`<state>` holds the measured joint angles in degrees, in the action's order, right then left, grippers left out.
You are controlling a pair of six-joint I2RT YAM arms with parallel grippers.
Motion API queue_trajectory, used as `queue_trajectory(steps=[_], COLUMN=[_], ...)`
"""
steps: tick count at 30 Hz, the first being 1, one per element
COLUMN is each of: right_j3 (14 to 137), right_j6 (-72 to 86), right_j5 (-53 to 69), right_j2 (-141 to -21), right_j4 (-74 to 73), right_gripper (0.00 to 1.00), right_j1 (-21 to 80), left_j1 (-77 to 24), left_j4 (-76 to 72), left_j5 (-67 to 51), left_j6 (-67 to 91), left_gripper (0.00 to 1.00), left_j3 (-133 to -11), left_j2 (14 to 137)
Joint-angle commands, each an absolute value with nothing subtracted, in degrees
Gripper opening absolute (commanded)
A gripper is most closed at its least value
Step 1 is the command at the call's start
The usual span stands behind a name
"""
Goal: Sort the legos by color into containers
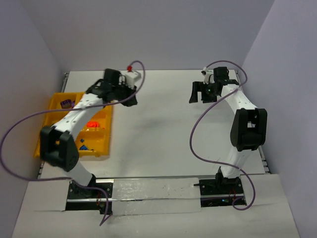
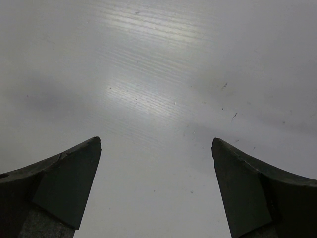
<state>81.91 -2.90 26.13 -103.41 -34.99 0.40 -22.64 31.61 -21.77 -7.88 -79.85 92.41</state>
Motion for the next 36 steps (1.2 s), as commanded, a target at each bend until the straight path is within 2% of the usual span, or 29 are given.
queue_trajectory(steps=[1,3,9,14,18,23,32,36], right_j3=[80.5,80.3,80.3,80.3,80.1,80.9,81.7,81.3], right_j6=[-3.8,-4.2,-4.9,-5.5,-5.6,-6.1,-6.3,-6.5], right_j5=[28.3,28.3,28.3,27.8,27.5,26.8,26.4,26.3], right_j2=[-99.6,-99.5,-99.8,-100.0,-100.1,-100.4,-100.9,-100.5], right_j4=[-33.5,-33.2,-32.7,-32.6,-32.6,-33.1,-33.4,-33.3], right_gripper=[1.0,1.0,1.0,1.0,1.0,1.0,1.0,1.0], right_j1=[1.2,2.2,5.1,7.8,9.3,9.9,10.0,10.0], left_j1=[-14.1,-6.9,5.8,14.0,16.0,16.0,16.0,16.1], left_j4=[42.0,48.1,60.9,63.7,63.2,59.1,54.3,53.3], left_j5=[-34.6,-35.3,-33.3,-29.7,-27.2,-22.5,-18.6,-17.4], left_j6=[-14.3,-20.3,-32.4,-34.5,-34.2,-31.6,-28.1,-27.6], left_gripper=[0.05,0.05,0.03,0.03,0.06,0.14,0.16,0.34], left_j3=[-76.1,-73.9,-67.9,-60.1,-55.3,-50.7,-50.9,-51.4], left_j2=[83.3,78.7,69.6,66.3,65.3,64.2,66.5,66.9])
